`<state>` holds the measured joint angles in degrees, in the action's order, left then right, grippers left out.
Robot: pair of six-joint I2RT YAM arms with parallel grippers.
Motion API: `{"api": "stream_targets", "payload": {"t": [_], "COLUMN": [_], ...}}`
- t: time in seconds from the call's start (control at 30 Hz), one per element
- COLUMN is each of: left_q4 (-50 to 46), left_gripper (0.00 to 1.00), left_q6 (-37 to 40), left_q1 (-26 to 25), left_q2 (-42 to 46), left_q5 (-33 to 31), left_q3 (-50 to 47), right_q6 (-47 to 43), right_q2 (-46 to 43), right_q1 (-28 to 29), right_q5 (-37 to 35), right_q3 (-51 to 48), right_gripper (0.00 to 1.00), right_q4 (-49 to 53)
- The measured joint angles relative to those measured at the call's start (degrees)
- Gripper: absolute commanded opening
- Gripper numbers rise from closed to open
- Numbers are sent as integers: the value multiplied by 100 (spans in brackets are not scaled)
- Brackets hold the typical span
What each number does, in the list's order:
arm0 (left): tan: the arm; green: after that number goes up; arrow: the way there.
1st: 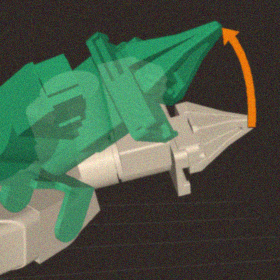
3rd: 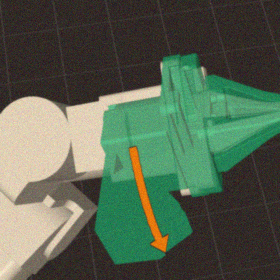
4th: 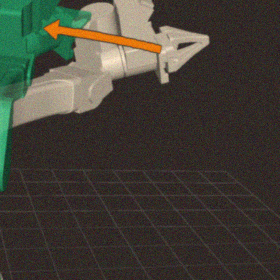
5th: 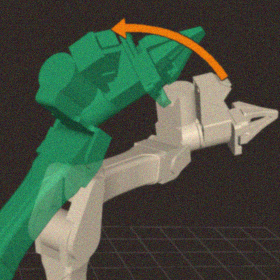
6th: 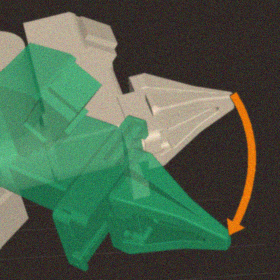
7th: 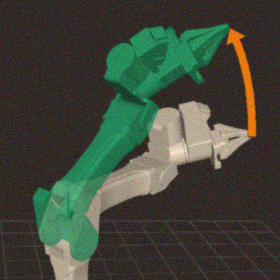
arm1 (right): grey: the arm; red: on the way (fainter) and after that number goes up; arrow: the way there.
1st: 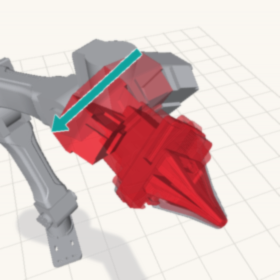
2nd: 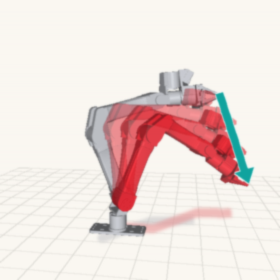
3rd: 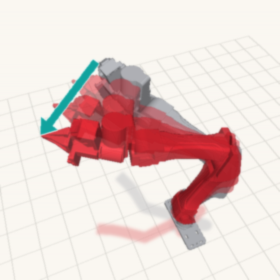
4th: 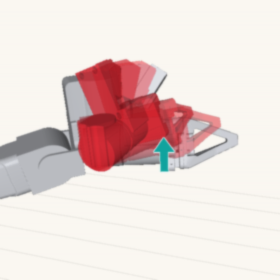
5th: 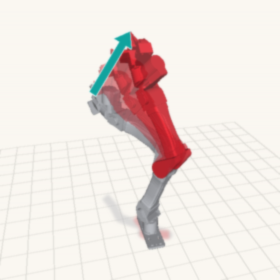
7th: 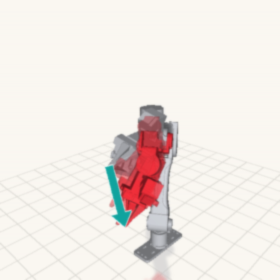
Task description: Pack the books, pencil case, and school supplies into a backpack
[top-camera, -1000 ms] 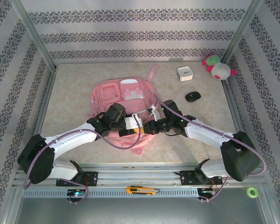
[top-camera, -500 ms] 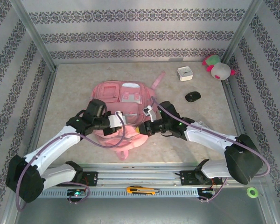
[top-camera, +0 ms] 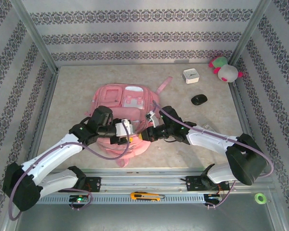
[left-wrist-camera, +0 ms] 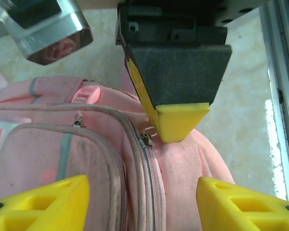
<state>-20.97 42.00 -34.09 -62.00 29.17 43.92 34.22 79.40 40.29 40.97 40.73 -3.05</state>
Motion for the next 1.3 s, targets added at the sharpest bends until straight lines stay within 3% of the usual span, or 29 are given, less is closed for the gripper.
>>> {"api": "stream_targets", "payload": {"t": [0.13,0.17,0.23,0.27,0.33,0.6,0.73,0.8,0.93,0.97,1.1,1.17,1.3], "left_q4": [68,114,212,227,240,334,271,254,258,282,767,1128,1617], "left_gripper": [56,50,21,11,1,0,0,8,53,59,64,69,68], "left_q6": [22,24,55,50,98,240,262,260,96,-24,-678,-960,-1255], "left_q1": [-9,-11,-22,-33,-46,-39,-42,-42,-39,-39,-129,-378,-970], "left_q2": [-507,-577,-686,-710,-713,-216,2,20,24,31,33,-7,-463], "left_q5": [-181,-238,-341,-380,-398,-533,-494,-474,-400,-361,-227,-254,-756], "left_q3": [4,4,4,4,4,-63,-164,-195,-243,-251,-323,-389,-404], "right_q6": [2,4,15,15,15,-94,-138,-140,-138,-138,-136,-131,-114], "right_q2": [0,0,0,0,0,-81,-81,-81,-81,-81,-81,-81,-81], "right_q1": [0,0,-2,-7,-94,-1394,-1576,-1526,-1325,-1257,-992,-866,-688], "right_q5": [2,2,2,0,31,660,791,785,614,544,319,229,146], "right_q3": [0,0,0,0,0,-212,-212,-210,-210,-210,-210,-210,-210], "right_gripper": [0,0,0,0,0,0,0,0,0,0,0,0,0], "right_q4": [-2,0,0,0,-2,-118,-138,-138,-127,-109,-59,-46,-42]}}
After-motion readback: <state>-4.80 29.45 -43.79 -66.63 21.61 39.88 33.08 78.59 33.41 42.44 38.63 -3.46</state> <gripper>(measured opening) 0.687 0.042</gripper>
